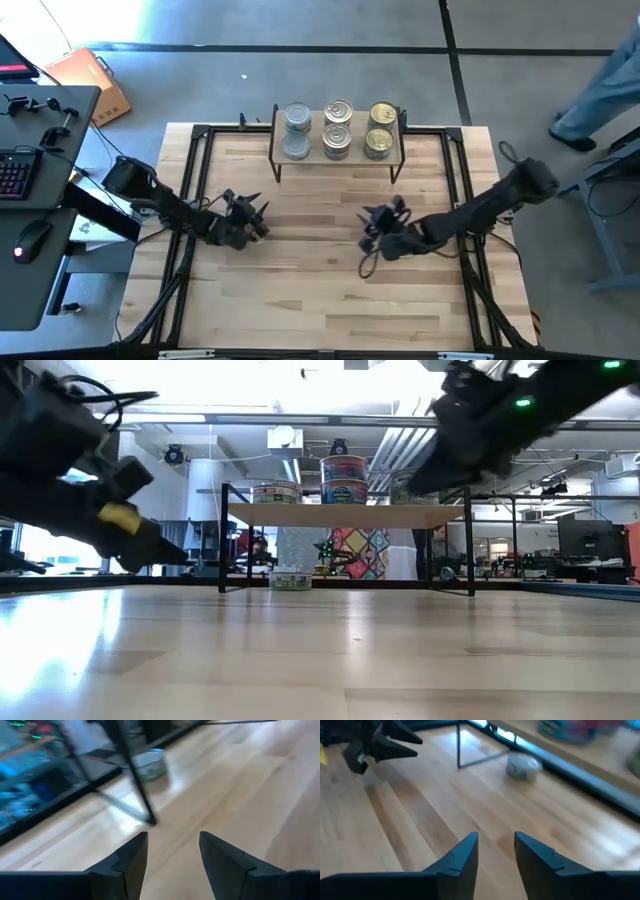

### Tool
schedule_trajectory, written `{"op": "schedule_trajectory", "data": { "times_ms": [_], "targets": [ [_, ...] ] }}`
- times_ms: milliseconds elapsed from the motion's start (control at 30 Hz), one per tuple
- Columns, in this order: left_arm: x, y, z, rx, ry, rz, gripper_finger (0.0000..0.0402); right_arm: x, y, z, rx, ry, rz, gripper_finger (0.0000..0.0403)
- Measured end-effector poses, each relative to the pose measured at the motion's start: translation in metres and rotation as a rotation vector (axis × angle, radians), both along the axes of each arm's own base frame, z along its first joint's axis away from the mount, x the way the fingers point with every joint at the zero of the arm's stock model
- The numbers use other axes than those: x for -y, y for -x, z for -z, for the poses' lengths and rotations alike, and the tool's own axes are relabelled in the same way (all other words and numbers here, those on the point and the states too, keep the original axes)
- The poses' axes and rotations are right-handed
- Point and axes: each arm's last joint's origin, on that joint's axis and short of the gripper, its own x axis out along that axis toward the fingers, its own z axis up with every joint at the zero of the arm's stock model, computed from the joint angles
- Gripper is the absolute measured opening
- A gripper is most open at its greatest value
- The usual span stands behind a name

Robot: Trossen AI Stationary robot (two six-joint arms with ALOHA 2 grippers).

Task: Stack canned seafood by type on shelf
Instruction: Adjust the shelf

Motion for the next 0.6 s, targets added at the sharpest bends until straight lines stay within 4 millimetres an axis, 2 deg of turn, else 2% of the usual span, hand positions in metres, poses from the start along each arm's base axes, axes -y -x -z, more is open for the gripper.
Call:
{"op": "schedule_trajectory", "data": {
  "times_ms": [133,267,333,433,600],
  "targets": [
    [-0.014,-0.012,-0.004,-0.029,0.043,0.095,0.017,0.007,0.035,0.002,-0.025,-0.102,0.025,0.0158],
    [-0.033,-0.016,-0.006,-0.059,0.021,0.053,0.017,0.018,0.062,0.022,-0.056,-0.16,0.088,0.0205],
    [-0.041,-0.017,-0.007,-0.061,0.027,0.035,0.0171,0.022,0.07,0.034,-0.059,-0.176,0.111,0.0222],
    [-0.05,-0.02,-0.007,-0.065,0.069,0.101,0.0177,0.028,0.081,0.051,-0.082,-0.175,0.136,0.0234],
    [-0.063,-0.022,-0.007,-0.088,0.066,0.097,0.0184,0.039,0.091,0.065,-0.122,-0.156,0.176,0.0236]
  ]
}}
